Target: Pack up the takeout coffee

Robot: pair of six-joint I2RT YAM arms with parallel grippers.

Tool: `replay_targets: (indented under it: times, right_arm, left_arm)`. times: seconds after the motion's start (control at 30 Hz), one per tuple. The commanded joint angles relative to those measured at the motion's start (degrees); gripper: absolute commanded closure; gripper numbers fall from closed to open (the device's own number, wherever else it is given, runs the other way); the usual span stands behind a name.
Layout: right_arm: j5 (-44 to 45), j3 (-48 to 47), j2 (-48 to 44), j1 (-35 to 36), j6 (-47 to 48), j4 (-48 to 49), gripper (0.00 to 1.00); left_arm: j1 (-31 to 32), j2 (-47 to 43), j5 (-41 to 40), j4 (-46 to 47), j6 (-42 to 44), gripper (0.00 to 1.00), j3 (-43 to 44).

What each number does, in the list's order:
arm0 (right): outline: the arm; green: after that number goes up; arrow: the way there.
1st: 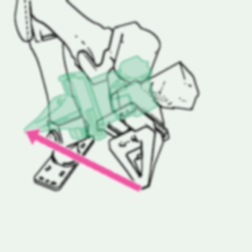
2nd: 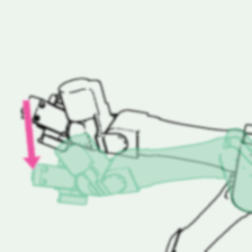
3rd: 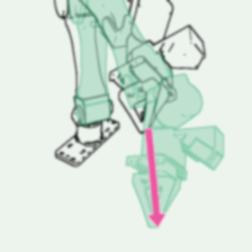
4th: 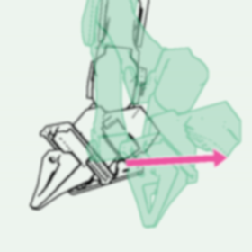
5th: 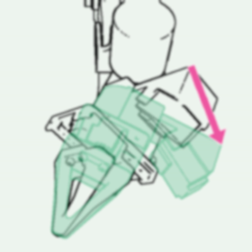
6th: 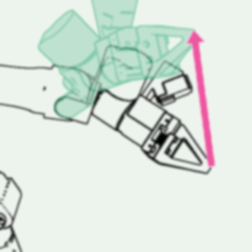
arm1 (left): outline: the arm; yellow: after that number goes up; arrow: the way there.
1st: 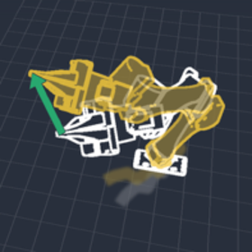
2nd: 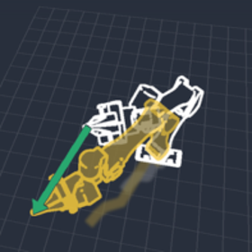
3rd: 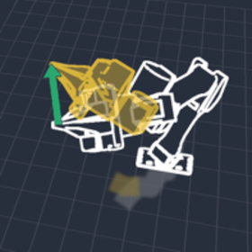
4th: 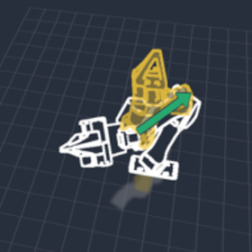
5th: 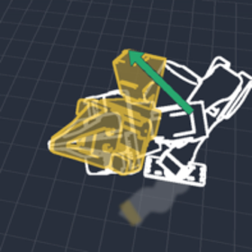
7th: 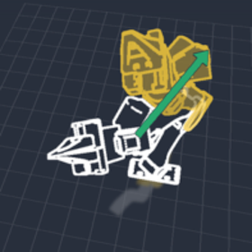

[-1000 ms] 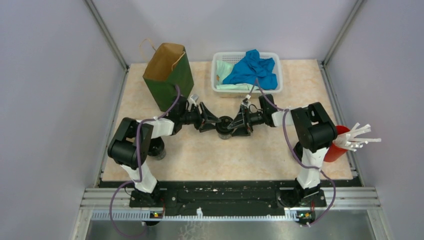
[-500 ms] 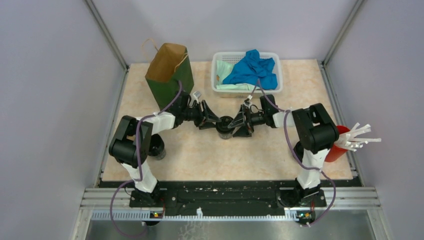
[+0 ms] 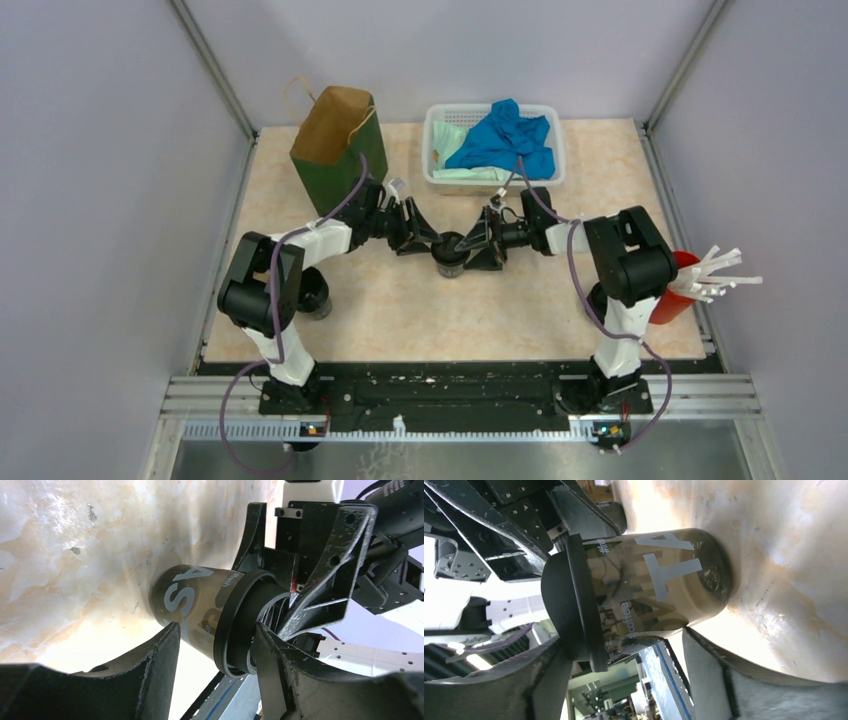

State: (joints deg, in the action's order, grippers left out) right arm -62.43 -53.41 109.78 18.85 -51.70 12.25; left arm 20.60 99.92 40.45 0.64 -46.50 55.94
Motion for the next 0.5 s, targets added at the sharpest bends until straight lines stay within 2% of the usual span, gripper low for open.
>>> replay_targets:
  times: [0.0, 0.17, 0.23, 0.33, 0.47]
  right_arm:
    - [2.1, 3.8, 5.0, 0.4, -3.6, 11.7, 0.33]
    - [5.2, 9.1, 10.4, 0.1, 0.1, 14.4, 0.34]
    - [4.4, 9.6, 8.7, 0.0, 0.9, 13.9, 0.35]
    - [6.4, 5.6, 2.5, -0.1, 6.1, 2.9, 0.3]
    - [4.3, 0.6, -2.1, 0.2, 7.8, -3.3, 0.18]
  left_arm:
    - [1.3, 2.3, -9.6, -8.4, 4.9, 0.39, -4.4]
    - [1.5, 2.9, -10.2, -5.1, 3.8, 0.4, -9.1]
    - [1.5, 2.5, -9.5, -5.2, 3.9, 0.4, -9.1]
    - [1.6, 0.2, -10.3, -6.5, 5.0, 0.39, -7.6]
    - [1.6, -0.9, -10.0, -9.5, 7.0, 0.37, -3.3]
